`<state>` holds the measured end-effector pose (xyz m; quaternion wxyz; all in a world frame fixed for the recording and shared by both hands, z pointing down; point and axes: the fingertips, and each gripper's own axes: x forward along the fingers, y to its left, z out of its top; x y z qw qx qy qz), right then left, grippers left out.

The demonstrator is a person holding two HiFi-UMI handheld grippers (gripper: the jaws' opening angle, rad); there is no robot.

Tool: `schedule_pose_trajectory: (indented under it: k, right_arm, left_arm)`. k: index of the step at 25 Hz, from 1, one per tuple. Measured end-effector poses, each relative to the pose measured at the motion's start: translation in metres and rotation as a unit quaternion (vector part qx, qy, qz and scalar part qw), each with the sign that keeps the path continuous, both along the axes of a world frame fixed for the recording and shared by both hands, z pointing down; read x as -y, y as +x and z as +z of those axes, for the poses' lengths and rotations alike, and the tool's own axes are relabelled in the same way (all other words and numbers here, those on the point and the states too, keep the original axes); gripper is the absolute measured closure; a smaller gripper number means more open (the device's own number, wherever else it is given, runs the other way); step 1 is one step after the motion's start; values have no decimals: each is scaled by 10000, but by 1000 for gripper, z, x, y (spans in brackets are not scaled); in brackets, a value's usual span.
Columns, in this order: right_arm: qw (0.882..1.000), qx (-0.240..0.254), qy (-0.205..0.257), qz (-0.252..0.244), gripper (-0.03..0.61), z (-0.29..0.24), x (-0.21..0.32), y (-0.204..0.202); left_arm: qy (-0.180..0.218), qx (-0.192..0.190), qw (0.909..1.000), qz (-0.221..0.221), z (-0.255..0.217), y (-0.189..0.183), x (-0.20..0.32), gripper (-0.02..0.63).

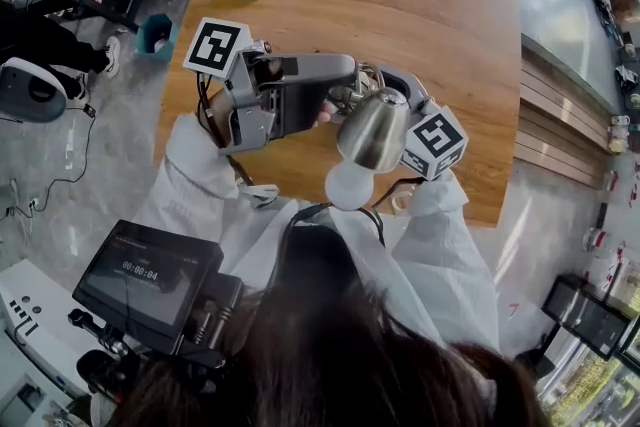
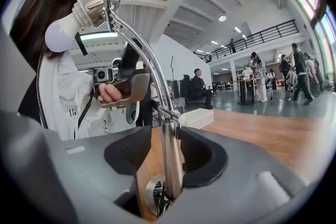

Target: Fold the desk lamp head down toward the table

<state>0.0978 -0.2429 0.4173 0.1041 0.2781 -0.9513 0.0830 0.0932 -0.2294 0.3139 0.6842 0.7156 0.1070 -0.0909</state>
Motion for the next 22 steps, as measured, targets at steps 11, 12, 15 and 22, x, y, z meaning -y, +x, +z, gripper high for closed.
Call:
schedule_pose_trajectory:
  k: [11, 12, 15, 22]
  right_arm:
    - [9997, 164, -135, 95, 479, -1, 8, 0]
    - [9997, 158, -150, 78, 479, 0, 9, 0]
    - [9996, 171, -204, 60, 479, 0, 8, 0]
    - [9995, 168, -248, -34, 479, -1, 10, -1]
  left_arm:
    - [51, 161, 9999, -29, -4, 5, -2, 413]
    - [62, 166, 9998, -34, -4, 4, -2, 413]
    - [104, 206, 9997, -41, -4, 3, -3, 413]
    - [222, 346, 9992, 26, -5, 2, -2, 416]
